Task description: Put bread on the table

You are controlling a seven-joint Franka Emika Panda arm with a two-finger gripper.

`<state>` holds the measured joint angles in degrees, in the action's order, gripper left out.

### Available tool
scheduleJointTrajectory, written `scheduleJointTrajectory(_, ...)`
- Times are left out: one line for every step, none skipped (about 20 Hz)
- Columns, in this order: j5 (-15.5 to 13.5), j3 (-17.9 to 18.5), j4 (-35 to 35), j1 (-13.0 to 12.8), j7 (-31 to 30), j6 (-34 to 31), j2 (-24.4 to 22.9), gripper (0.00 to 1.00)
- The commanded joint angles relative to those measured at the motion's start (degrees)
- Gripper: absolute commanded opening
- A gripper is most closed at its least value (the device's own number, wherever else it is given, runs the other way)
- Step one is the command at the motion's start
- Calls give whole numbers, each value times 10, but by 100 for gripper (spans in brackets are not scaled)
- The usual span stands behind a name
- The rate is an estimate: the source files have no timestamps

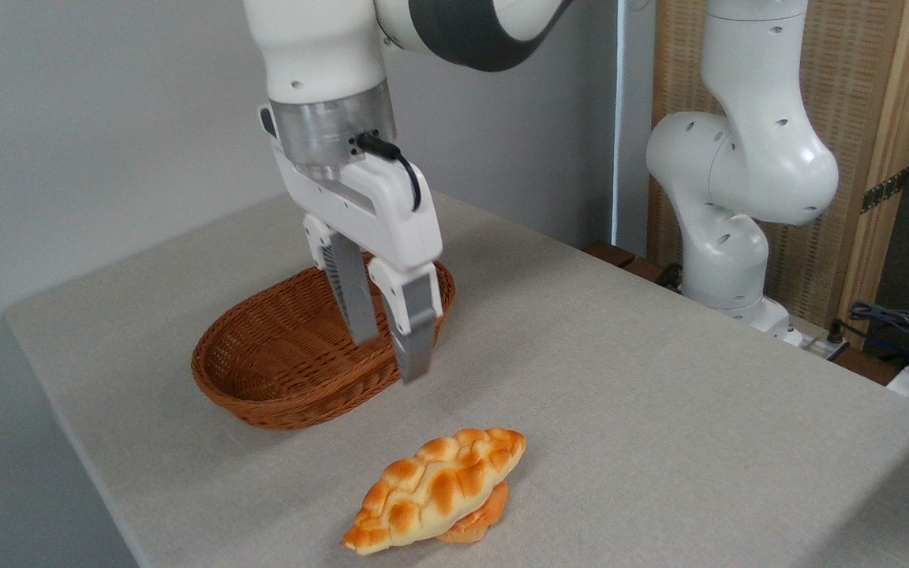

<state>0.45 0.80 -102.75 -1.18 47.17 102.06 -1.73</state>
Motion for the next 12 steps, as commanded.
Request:
scheduleJointTrajectory(-40, -6, 67, 1, -33, -55, -2, 100)
scheduleJointTrajectory(-45, -6, 79, 2, -49, -60, 1, 100)
scheduleJointTrajectory(-49, -6, 80, 2, -58, -60, 1, 100)
scheduleJointTrajectory(-49, -7, 81, 2, -61, -60, 1, 100)
scheduleJointTrajectory(-51, -9, 81, 2, -64, -60, 1, 100)
scheduleJointTrajectory(-49, -18, 81, 2, -70, -60, 1, 100)
scheduleJointTrajectory(-49, -25, 81, 2, -73, -60, 1, 100)
scheduleJointTrajectory(-48, -27, 81, 1, -72, -61, 1, 100)
scheduleJointTrajectory(-48, -27, 81, 1, -72, -62, 1, 100)
scheduleJointTrajectory(-48, -26, 81, 1, -71, -63, 1, 100)
scheduleJointTrajectory(-48, -26, 81, 1, -71, -63, 1, 100)
scheduleJointTrajectory(-48, -24, 81, 1, -71, -70, 3, 100)
